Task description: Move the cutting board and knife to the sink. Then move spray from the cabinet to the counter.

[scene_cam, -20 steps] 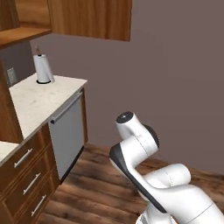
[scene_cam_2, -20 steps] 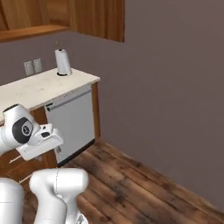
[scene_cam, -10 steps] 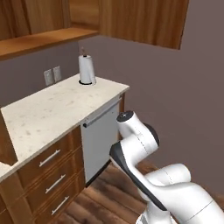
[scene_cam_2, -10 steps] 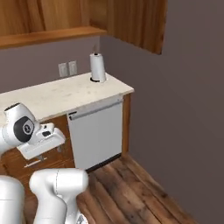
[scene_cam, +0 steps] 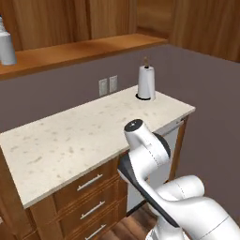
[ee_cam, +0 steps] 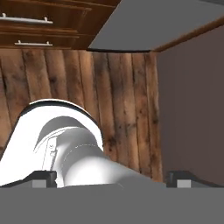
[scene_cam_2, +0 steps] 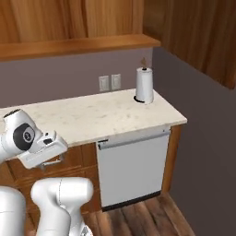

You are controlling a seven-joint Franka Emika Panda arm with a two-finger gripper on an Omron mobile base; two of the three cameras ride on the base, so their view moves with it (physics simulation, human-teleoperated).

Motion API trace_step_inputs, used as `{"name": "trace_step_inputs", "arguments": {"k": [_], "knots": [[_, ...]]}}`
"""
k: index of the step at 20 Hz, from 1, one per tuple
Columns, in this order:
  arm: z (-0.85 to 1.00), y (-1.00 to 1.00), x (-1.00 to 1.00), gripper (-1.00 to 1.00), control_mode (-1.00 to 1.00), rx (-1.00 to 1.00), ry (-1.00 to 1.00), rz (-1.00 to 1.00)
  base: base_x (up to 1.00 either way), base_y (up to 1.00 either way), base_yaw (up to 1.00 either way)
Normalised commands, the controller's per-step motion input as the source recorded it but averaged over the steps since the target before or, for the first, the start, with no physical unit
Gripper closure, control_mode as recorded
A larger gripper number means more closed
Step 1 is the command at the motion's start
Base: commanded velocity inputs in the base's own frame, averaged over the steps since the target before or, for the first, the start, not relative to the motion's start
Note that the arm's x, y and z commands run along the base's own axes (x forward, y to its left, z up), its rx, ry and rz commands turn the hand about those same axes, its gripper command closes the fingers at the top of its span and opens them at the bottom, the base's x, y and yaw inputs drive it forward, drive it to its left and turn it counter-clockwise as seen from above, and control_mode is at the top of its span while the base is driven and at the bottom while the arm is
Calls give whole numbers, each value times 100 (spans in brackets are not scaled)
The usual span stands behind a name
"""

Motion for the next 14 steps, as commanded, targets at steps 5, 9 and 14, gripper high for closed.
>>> {"name": "trace_step_inputs", "arguments": {"k": [5,9,14], "knots": [[0,0,0,-100,100,0,0,0,87,-1,38],[0,0,0,-100,100,0,0,0,39,-6,41],[0,0,0,-100,100,0,0,0,53,-1,38]]}}
